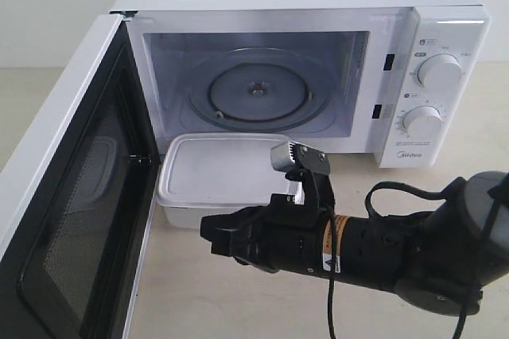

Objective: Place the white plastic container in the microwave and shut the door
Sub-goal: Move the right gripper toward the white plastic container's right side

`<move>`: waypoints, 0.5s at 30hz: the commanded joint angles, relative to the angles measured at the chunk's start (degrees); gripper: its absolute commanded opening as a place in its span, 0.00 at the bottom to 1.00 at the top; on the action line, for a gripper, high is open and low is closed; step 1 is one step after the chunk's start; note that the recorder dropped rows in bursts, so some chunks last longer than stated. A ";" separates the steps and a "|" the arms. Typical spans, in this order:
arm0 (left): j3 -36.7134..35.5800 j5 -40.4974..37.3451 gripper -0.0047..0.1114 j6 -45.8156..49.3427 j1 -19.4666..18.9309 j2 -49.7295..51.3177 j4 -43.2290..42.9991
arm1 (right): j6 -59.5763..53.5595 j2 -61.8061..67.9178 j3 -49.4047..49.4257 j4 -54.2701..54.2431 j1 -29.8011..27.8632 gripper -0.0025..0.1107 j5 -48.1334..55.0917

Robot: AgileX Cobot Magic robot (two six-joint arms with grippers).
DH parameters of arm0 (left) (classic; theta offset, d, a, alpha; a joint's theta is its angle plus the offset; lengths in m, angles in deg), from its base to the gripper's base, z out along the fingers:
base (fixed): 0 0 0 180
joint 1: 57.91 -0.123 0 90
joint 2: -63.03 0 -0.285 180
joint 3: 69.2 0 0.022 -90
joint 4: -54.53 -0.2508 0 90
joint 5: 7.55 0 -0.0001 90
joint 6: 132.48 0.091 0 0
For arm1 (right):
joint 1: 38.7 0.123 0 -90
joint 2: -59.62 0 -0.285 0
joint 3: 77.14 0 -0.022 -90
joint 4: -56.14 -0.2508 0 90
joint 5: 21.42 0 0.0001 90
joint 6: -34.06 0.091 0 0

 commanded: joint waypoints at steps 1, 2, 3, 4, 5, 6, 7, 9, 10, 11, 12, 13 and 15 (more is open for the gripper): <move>-0.20 -0.03 0.08 0.22 -0.13 -0.16 -0.34 | 3.36 -0.09 -0.09 -0.36 0.13 0.02 0.89; -0.20 -0.03 0.08 0.22 -0.13 -0.16 -0.34 | 6.55 -0.09 -0.09 -2.09 0.13 0.02 1.35; -0.20 -0.03 0.08 0.22 -0.13 -0.16 -0.34 | 9.83 -0.09 -0.09 -3.58 0.13 0.02 2.17; -0.20 -0.03 0.08 0.22 -0.13 -0.16 -0.34 | 12.33 -0.09 -0.09 -4.65 0.13 0.02 2.85; -0.20 -0.03 0.08 0.22 -0.13 -0.16 -0.34 | 14.54 -0.09 -0.09 -5.22 0.13 0.02 3.76; -0.20 -0.03 0.08 0.22 -0.13 -0.16 -0.34 | 15.13 -0.09 -0.09 -5.22 -0.09 0.02 4.36; -0.20 -0.03 0.08 0.22 -0.13 -0.16 -0.34 | 14.90 -0.09 -0.09 -5.10 -0.45 0.02 4.65; -0.20 -0.03 0.08 0.22 -0.13 -0.16 -0.34 | 14.90 -0.09 -0.09 -4.43 -1.50 0.02 5.34; -0.20 -0.03 0.08 0.22 -0.13 -0.16 -0.34 | 14.90 -0.35 0.17 -3.86 -2.31 0.02 5.34; -0.20 -0.03 0.08 0.22 -0.13 -0.16 -0.34 | 15.02 -0.92 0.53 -3.47 -3.02 0.02 5.20; -0.20 -0.03 0.08 0.22 -0.13 -0.16 -0.34 | 14.90 -1.78 1.24 -3.48 -4.04 0.02 4.97; -0.20 -0.03 0.08 0.22 -0.13 -0.16 -0.34 | 14.89 -2.90 2.45 -3.48 -5.25 0.02 4.86; -0.20 -0.03 0.08 0.22 -0.13 -0.16 -0.34 | 13.18 -5.29 4.70 -3.48 -7.84 0.02 4.74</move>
